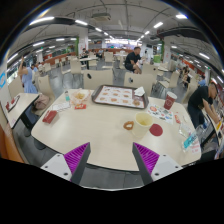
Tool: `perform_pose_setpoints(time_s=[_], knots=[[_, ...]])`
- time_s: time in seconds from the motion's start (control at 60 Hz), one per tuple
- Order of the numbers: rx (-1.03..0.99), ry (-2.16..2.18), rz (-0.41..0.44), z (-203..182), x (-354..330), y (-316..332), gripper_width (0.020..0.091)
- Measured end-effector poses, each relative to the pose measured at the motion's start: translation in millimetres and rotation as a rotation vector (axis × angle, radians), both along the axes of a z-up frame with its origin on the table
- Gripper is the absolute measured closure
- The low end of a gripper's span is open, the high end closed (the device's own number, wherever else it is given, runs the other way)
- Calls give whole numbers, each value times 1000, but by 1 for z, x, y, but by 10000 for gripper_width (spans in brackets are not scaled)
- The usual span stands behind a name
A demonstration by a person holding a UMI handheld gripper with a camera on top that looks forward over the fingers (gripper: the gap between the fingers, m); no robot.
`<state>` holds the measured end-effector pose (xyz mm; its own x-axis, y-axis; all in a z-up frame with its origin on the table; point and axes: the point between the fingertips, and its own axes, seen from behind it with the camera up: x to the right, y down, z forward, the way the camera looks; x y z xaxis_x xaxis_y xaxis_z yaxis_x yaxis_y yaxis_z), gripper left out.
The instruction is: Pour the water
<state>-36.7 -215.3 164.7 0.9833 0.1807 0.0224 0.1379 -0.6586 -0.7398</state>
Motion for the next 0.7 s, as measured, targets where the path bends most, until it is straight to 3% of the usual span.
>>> perform_pose_setpoints(time_s=[0.217,0.483,0.7], knots=[[-7,-6,-39,-23,50,-4,249],[1,-50,-155,-79,208,-17,250],[88,-25,-236,-98,327,35,254]])
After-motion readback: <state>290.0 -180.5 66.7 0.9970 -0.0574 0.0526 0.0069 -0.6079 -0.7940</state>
